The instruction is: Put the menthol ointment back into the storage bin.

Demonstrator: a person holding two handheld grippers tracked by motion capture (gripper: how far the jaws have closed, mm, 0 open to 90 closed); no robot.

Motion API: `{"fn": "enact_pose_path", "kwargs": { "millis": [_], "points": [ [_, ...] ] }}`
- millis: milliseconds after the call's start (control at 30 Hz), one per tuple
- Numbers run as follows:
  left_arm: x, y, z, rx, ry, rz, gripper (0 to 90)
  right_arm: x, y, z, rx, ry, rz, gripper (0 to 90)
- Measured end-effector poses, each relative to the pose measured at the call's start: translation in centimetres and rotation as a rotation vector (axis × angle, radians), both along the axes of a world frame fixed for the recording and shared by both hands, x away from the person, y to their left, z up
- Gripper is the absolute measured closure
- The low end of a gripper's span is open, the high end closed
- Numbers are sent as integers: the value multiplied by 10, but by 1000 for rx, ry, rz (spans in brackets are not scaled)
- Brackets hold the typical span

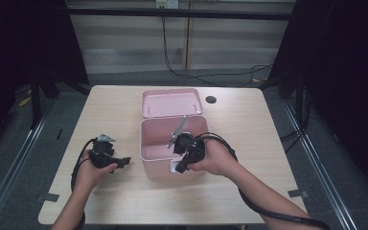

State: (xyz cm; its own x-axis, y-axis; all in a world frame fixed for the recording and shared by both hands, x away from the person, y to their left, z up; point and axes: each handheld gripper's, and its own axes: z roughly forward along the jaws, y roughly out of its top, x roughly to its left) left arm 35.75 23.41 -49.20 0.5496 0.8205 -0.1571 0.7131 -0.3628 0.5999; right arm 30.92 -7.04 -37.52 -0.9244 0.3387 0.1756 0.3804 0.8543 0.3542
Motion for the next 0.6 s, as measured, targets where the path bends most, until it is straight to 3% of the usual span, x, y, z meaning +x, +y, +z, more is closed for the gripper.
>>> {"fn": "enact_pose_path", "kwargs": {
  "millis": [167, 400, 600],
  "points": [
    [8, -1, 14, 1, 76, 18, 208, -1, 0, 0, 0, -6, 6, 900],
    [20, -4, 34, 35, 116, 7, 213, -3, 1, -1, -10, -10, 15, 900],
    [30, -8, 50, 20, 148, 42, 213, -3, 0, -2, -5, -4, 14, 900]
  ]
}}
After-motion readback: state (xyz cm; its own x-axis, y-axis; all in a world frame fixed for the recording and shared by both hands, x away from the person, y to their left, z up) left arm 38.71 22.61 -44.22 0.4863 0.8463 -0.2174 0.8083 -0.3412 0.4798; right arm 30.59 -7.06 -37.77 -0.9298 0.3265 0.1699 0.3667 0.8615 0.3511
